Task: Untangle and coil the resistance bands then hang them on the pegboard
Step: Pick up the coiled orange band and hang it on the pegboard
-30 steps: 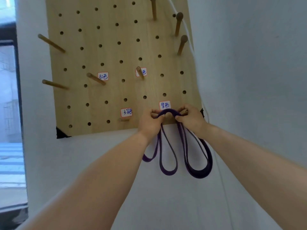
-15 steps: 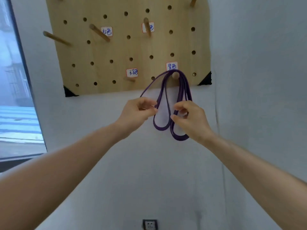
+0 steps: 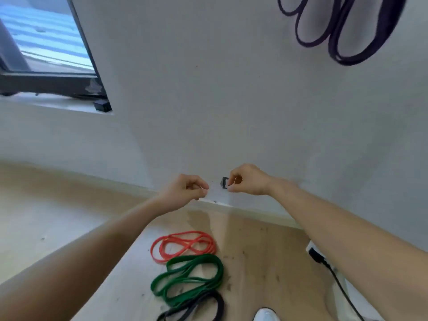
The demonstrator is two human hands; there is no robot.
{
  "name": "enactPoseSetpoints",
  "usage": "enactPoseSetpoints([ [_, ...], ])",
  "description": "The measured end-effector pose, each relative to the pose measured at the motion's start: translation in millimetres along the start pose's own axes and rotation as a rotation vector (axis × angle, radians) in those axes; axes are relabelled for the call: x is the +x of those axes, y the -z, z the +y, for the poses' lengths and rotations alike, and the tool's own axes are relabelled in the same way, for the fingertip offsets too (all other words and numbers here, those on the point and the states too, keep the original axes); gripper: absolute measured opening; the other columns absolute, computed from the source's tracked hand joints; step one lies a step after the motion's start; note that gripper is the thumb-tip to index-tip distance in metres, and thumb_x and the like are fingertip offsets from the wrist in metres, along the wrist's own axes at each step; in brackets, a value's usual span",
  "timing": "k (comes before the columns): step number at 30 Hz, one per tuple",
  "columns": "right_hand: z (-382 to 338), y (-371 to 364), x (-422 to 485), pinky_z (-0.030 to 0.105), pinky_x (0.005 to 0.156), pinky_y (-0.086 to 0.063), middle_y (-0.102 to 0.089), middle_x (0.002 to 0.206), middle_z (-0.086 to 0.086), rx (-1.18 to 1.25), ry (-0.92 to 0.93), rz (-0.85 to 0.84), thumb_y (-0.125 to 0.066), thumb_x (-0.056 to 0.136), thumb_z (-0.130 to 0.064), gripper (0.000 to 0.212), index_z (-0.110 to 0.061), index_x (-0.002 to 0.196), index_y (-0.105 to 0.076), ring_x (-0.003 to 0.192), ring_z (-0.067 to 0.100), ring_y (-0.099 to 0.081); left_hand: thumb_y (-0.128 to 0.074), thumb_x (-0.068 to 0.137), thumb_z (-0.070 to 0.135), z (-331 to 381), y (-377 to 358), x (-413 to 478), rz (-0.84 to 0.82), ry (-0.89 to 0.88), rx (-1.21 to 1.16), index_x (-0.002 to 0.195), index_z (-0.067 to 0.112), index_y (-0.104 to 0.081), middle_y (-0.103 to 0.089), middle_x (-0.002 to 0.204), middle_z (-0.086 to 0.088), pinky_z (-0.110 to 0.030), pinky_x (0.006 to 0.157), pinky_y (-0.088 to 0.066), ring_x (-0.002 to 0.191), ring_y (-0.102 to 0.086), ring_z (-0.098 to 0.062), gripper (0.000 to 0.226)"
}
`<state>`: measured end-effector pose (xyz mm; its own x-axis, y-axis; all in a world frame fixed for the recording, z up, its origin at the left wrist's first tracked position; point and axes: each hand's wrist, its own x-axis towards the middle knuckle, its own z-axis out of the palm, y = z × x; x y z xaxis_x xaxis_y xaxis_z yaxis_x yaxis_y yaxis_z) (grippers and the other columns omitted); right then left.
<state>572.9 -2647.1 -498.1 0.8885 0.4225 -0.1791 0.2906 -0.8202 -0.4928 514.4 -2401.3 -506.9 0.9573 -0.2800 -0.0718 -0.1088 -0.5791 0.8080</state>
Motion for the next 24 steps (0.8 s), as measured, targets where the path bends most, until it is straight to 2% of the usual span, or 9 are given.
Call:
enactPoseSetpoints([
  [2,13,-42,14,0.028,0.079,-0.051,-0.071,0.094,-0.001,-0.016,-0.036,-0.077,-0.076,0.088,-0.028,0.017,-0.015,0.097,-0.076,0.085,0.013,-0.065,-0.073,0.092,0.015,-51,-21,-11,0.022,0.089,-0.035,0.099,0.018,-0.076,-0.075,0.083,-0.012,-0.023,0.072,-0.052,0.071,-0.068,-0.01,0.009],
  [4,27,-83,26,0.03,0.08,-0.053,-0.071,0.094,0.002,0.005,-0.084,-0.14,-0.076,0.088,-0.029,0.02,-0.012,0.099,-0.075,0.084,0.015,-0.065,-0.075,0.09,0.018,-98,-45,-21,0.034,0.165,-0.041,0.098,0.021,-0.077,-0.076,0.082,-0.01,-0.034,0.075,-0.058,0.073,-0.071,-0.017,0.009],
  [7,48,-144,40,0.031,0.075,-0.053,-0.068,0.086,0.003,0.088,-0.173,-0.192,-0.076,0.09,-0.027,0.024,-0.006,0.101,-0.075,0.075,0.014,-0.063,-0.077,0.089,0.021,-159,-83,-36,0.023,0.25,-0.048,0.089,0.03,-0.075,-0.073,0.071,0.006,-0.034,0.071,-0.058,0.064,-0.066,-0.001,0.01],
  [8,55,-164,44,0.031,0.073,-0.051,-0.067,0.083,0.003,0.12,-0.197,-0.2,-0.075,0.091,-0.024,0.023,-0.003,0.1,-0.075,0.072,0.013,-0.061,-0.076,0.089,0.021,-178,-96,-41,0.025,0.274,-0.056,0.089,0.032,-0.074,-0.073,0.074,0.009,-0.033,0.073,-0.058,0.068,-0.067,0.001,0.011],
  [12,79,-230,61,0.025,0.068,-0.047,-0.072,0.089,0.01,0.17,-0.306,-0.185,-0.076,0.09,-0.022,0.022,-0.002,0.098,-0.076,0.079,0.017,-0.063,-0.072,0.092,0.031,-240,-139,-59,-0.001,0.369,-0.026,0.111,0.028,-0.072,-0.073,0.11,0.011,-0.038,0.096,-0.054,0.105,-0.067,-0.008,0.019],
  [14,90,-259,71,0.027,0.071,-0.048,-0.074,0.094,0.011,0.192,-0.37,-0.167,-0.077,0.089,-0.025,0.023,-0.004,0.098,-0.076,0.085,0.022,-0.067,-0.071,0.093,0.03,-262,-155,-68,0.027,0.412,0.001,0.121,0.025,-0.07,-0.068,0.123,0.009,-0.036,0.099,-0.051,0.116,-0.063,-0.013,0.029],
  [18,105,-311,89,0.025,0.071,-0.042,-0.074,0.099,0.012,0.237,-0.498,-0.092,-0.079,0.086,-0.031,0.031,-0.005,0.102,-0.073,0.09,0.023,-0.066,-0.067,0.093,0.041,-299,-182,-88,0.039,0.485,0.132,0.132,0.033,-0.063,-0.058,0.137,0.009,-0.039,0.108,-0.043,0.132,-0.049,-0.019,0.04],
  [21,110,-342,103,0.034,0.082,-0.052,-0.074,0.104,0.011,0.2,-0.547,-0.022,-0.081,0.079,-0.048,0.047,-0.01,0.105,-0.07,0.098,0.029,-0.067,-0.066,0.094,0.042,-314,-196,-103,0.031,0.525,0.124,0.135,0.033,-0.061,-0.058,0.14,0.01,-0.041,0.112,-0.039,0.133,-0.047,-0.02,0.042],
  [24,104,-359,115,0.037,0.083,-0.053,-0.075,0.101,0.009,0.159,-0.558,0.031,-0.082,0.074,-0.053,0.048,-0.015,0.1,-0.07,0.098,0.031,-0.068,-0.07,0.093,0.035,-318,-205,-108,0.104,0.504,0.1,0.13,0.03,-0.067,-0.061,0.136,0.01,-0.042,0.109,-0.04,0.128,-0.051,-0.02,0.038],
])
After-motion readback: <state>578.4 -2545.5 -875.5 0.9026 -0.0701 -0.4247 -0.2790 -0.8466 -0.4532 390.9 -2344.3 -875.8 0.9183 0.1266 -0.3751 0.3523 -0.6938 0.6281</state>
